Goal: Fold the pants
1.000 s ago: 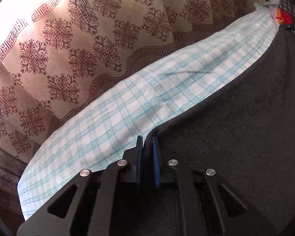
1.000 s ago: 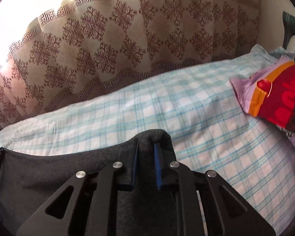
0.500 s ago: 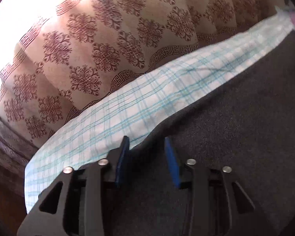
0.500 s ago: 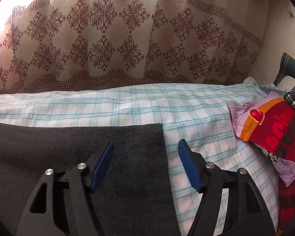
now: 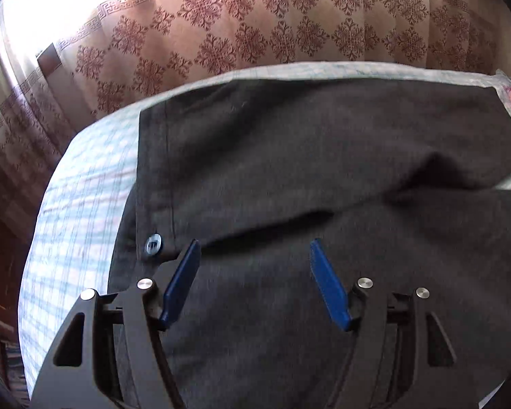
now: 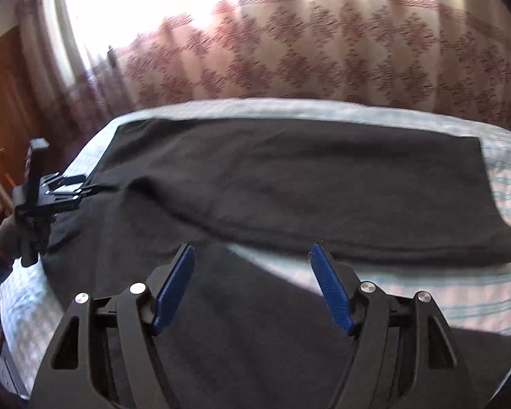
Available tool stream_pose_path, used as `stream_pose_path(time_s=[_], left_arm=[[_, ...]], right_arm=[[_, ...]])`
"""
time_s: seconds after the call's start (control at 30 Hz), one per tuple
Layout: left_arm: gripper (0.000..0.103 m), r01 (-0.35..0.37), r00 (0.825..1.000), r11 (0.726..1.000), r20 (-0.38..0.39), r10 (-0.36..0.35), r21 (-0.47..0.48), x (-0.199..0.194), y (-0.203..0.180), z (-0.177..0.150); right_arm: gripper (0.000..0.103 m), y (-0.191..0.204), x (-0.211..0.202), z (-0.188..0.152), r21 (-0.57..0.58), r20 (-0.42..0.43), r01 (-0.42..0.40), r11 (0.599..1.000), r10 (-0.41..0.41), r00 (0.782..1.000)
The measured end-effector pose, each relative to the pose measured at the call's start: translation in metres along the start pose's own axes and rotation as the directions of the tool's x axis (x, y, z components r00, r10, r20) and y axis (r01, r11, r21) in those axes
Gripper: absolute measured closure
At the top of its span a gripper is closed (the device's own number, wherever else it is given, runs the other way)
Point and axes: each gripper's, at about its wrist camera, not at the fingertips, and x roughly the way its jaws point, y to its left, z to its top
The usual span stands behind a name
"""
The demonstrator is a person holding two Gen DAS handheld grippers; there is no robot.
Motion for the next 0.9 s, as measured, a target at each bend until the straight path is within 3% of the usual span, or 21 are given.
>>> stream_pose_path(time_s=[0.07,0.17,0.2,0.23,0.3,0.4,0.5,0.57,0.7,0.77,0.8,0.9], left_arm=[[0.034,-0.020,0.999,1.000,-0.033,0.020,0.012,0.002,0.004,-0.024],[0.028,-0.044,0.999,0.998,-0.031,0.045,0.034,0.005,0.017,-0.058],[0.026,-0.027,1.000,0.999,-0.008,0.027,0.024,0.005,0.025,-0.069],[0.026,0.006,1.000,1.000,0.006,-0.006,0.007,0.005,0.033,-0.075],[0.026,0.028,1.000,1.000,0.002,-0.028,-0.001,0.004,0.039,-0.077],[0.026,0.007,1.000,1.000,-0.025,-0.007,-0.012,-0.004,0.034,-0.069],[0.027,0.081,0.997,0.996,0.023,-0.080,-0.042,-0.038,0.024,-0.056],[0.026,0.120,0.992,0.993,0.046,-0.120,0.001,-0.061,0.002,-0.058],[0.026,0.197,0.980,0.977,-0.015,-0.196,0.082,-0.073,-0.048,-0.079],[0.026,0.178,0.982,0.975,-0.079,-0.169,0.135,-0.065,-0.071,-0.103],[0.026,0.167,0.983,0.975,-0.102,-0.153,0.145,-0.059,-0.075,-0.115],[0.024,0.212,0.974,0.973,-0.100,-0.203,0.094,-0.060,-0.065,-0.126]], right_arm=[[0.032,0.025,0.017,-0.027,-0.050,-0.083,0.002,0.999,-0.006,0.997],[0.031,0.041,0.037,-0.070,-0.159,-0.188,0.081,0.984,-0.111,0.976],[0.031,0.038,0.040,-0.083,-0.171,-0.198,0.081,0.982,-0.115,0.973],[0.031,0.033,0.034,-0.091,-0.151,-0.151,0.066,0.986,-0.089,0.984],[0.031,0.031,0.030,-0.094,-0.130,-0.162,0.068,0.989,-0.089,0.983],[0.031,0.039,0.026,-0.086,-0.130,-0.194,0.110,0.985,-0.134,0.972],[0.031,0.055,0.005,-0.072,-0.101,-0.146,0.076,0.992,-0.090,0.985],[0.031,0.069,-0.002,-0.074,-0.091,-0.140,0.031,0.995,-0.044,0.989],[0.031,0.084,0.007,-0.093,-0.120,-0.215,0.001,0.993,-0.027,0.976],[0.029,0.088,0.016,-0.106,-0.142,-0.267,0.024,0.990,-0.062,0.962],[0.029,0.091,0.015,-0.111,-0.172,-0.261,0.037,0.984,-0.082,0.962],[0.029,0.094,0.008,-0.121,-0.199,-0.270,0.047,0.979,-0.101,0.958]])
